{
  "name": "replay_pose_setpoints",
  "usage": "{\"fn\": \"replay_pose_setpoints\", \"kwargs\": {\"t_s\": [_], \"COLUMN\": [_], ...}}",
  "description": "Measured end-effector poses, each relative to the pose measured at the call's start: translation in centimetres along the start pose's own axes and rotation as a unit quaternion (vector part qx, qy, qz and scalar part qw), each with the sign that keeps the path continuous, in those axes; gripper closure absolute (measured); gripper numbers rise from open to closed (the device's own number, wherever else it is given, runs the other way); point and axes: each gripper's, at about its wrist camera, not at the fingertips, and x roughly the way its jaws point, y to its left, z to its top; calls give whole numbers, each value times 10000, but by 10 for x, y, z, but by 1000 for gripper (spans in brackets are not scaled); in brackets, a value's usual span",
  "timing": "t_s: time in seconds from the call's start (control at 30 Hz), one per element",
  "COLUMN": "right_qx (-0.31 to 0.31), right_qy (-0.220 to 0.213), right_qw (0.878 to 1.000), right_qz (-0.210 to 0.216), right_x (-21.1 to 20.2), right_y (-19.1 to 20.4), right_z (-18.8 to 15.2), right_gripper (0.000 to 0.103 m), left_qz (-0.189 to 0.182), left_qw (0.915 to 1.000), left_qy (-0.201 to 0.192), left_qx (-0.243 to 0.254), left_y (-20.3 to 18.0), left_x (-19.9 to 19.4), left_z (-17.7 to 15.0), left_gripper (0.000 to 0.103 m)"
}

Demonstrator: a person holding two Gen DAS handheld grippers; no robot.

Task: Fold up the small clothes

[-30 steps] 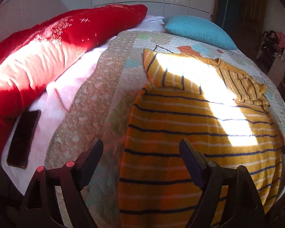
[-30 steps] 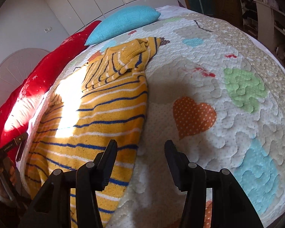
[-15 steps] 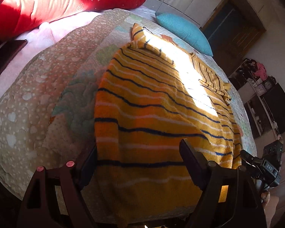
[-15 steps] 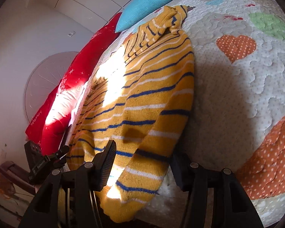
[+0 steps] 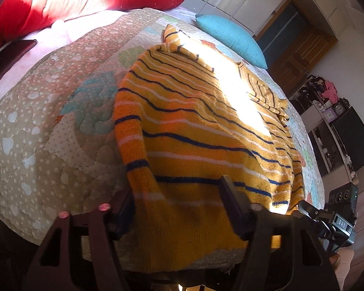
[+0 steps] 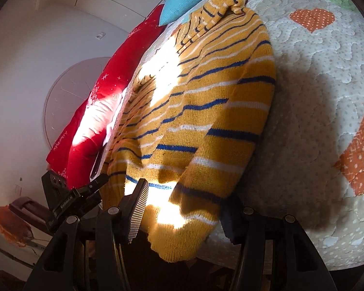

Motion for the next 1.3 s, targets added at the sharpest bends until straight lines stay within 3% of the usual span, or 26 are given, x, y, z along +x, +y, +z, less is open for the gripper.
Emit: {"fn": "replay_pose_setpoints", "kwargs": {"t_s": [0.03, 0.07, 0.1, 0.13, 0.43, 0.53, 0.63, 0.8, 0.93, 1.07, 1.2, 1.3], "right_qx": [-65, -163, -312, -447, -308, -290, -266, -339, -652, -1004, -1082, -875], "right_qy": [-21, -65, -91, -73, -166, -130, -57, -94, -298, -639, -885, -938], "right_qw": [9999, 9992, 9972, 9955, 9994, 9995, 9996, 9994, 9974, 9929, 9901, 9915], "right_qz": [-133, -366, -667, -833, -72, 37, -33, -45, 44, 75, -98, -215], "right_x": [3, 5, 7, 6, -52, -65, -64, -62, -67, -64, -40, -15], "right_y": [4, 9, 15, 19, 12, 12, 8, 12, 29, 52, 66, 60], "right_z": [-2, -3, -4, -4, -10, -21, -28, -16, 15, 71, 141, 191], "right_gripper": [51, 59, 78, 86, 93, 93, 93, 93, 93, 93, 93, 93], "left_qz": [90, 71, -16, -58, -284, -383, -221, -216, -307, -259, -284, -90], "left_qw": [9999, 9999, 9996, 9993, 9993, 9989, 9995, 9995, 9984, 9960, 9963, 9975], "left_qy": [45, 101, 132, 149, -210, -255, -200, -205, -465, -788, -739, -628], "left_qx": [-35, -118, -237, -333, -143, -66, 78, 55, 106, 336, 335, 318], "left_y": [2, 4, 8, 10, -12, -19, -24, -20, -26, -45, -62, -71], "left_x": [0, 0, -1, -3, -63, -75, -72, -68, -72, -60, -18, 26], "left_z": [1, 3, 4, 5, -11, -23, -33, -26, 6, 63, 131, 176], "left_gripper": [83, 91, 91, 93, 96, 96, 96, 96, 96, 95, 95, 95]}}
